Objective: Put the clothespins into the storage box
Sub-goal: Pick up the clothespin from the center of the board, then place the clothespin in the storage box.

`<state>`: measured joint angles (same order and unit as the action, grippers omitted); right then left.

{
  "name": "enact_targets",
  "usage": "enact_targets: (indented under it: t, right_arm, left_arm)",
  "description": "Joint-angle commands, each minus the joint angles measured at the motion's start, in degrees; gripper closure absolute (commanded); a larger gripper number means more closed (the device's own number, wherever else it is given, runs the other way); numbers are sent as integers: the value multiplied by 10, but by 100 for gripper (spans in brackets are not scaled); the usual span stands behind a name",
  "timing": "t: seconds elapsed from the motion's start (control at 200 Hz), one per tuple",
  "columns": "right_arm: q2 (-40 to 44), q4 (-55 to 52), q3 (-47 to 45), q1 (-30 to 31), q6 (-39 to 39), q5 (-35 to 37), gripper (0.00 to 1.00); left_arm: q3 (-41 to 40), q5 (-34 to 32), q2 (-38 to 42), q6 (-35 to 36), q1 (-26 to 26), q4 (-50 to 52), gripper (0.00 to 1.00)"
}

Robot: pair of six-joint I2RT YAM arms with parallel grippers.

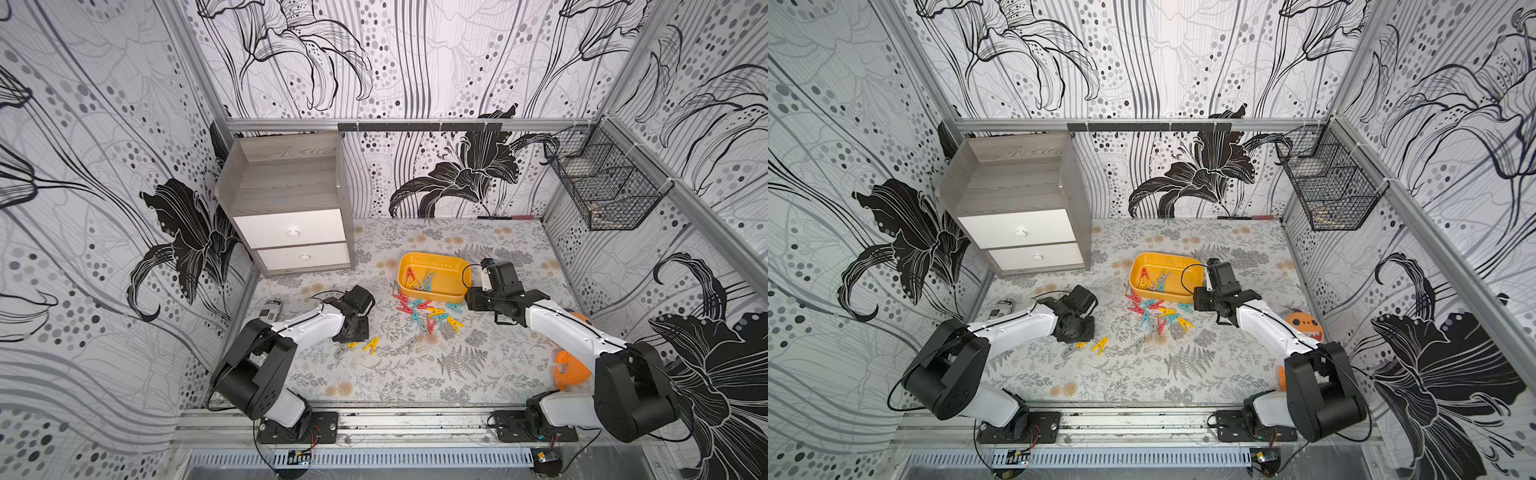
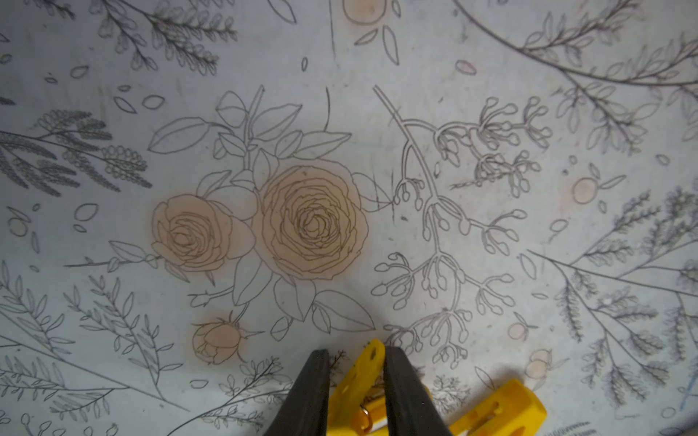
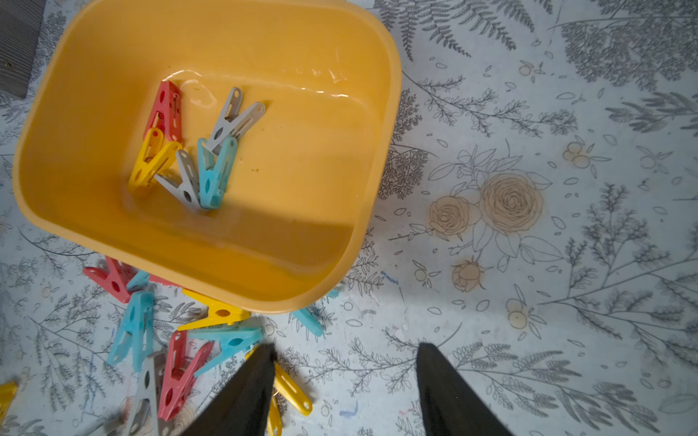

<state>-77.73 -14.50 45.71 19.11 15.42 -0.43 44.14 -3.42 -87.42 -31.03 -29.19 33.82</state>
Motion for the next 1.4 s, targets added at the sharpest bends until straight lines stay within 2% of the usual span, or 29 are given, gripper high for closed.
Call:
enact_targets:
  t: [0.0, 0.175, 0.35, 0.441, 0.556, 0.696, 0.961, 1.182, 1.397]
  right_arm:
    - [11, 4, -8, 4, 1, 0, 36]
    - [16, 2, -12, 5, 1, 2, 35]
    - [20, 0, -15, 4, 2, 4, 35]
    - [21, -2, -13, 4, 1, 8, 36]
    - [18, -1, -11, 4, 1, 12, 36]
    - [26, 0, -7, 4, 6, 18, 35]
    - [35, -7, 3, 4, 9, 14, 36]
    - [34, -4, -3, 4, 11, 11, 35]
    - [31, -3, -6, 4, 11, 8, 36]
  left_arm:
    - [-4, -14, -17, 3, 0, -19, 75]
    - [9, -5, -14, 3, -1, -27, 87]
    - [43, 6, -1, -7, -3, -29, 91]
    - [82, 13, 8, -13, -8, -26, 91]
    - [170, 25, -8, -24, -23, -28, 91]
    - [289, 40, -83, -52, -54, -54, 90]
    - [512, 40, -296, -76, -81, -50, 91]
    - [612, 45, -409, -97, -83, -52, 91]
    - [667, 60, -473, -105, -83, -40, 90]
